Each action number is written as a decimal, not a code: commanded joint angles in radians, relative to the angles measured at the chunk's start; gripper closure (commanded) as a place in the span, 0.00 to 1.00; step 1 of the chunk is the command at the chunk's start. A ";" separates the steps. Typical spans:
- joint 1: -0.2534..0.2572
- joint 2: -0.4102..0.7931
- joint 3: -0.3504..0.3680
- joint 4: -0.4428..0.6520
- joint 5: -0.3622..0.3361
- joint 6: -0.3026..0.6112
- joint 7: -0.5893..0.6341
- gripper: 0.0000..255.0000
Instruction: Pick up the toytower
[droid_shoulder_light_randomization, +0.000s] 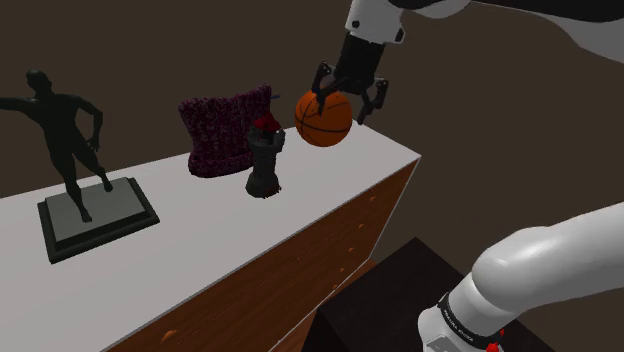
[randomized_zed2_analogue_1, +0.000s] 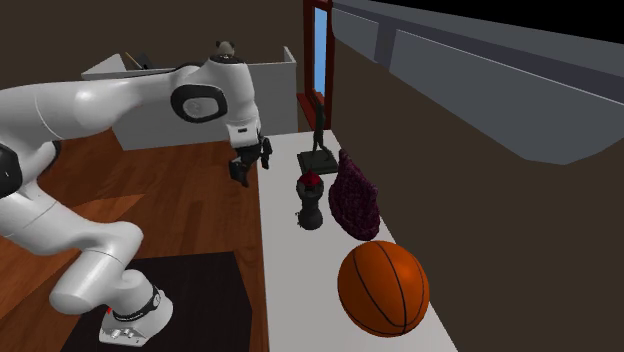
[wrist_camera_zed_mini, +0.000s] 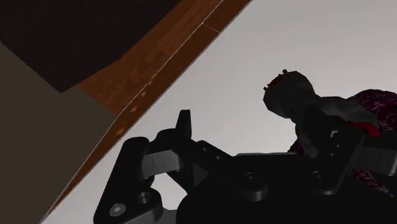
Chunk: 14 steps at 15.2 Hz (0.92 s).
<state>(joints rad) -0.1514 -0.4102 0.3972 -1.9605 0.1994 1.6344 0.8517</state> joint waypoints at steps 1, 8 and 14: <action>-0.026 0.085 0.051 0.084 -0.011 -0.004 0.155 0.00; -0.050 0.442 0.178 0.455 -0.145 -0.065 0.667 0.00; 0.047 0.741 0.170 0.825 -0.282 -0.180 1.000 0.00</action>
<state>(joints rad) -0.1237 0.2837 0.5710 -1.2004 -0.0611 1.4785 1.8070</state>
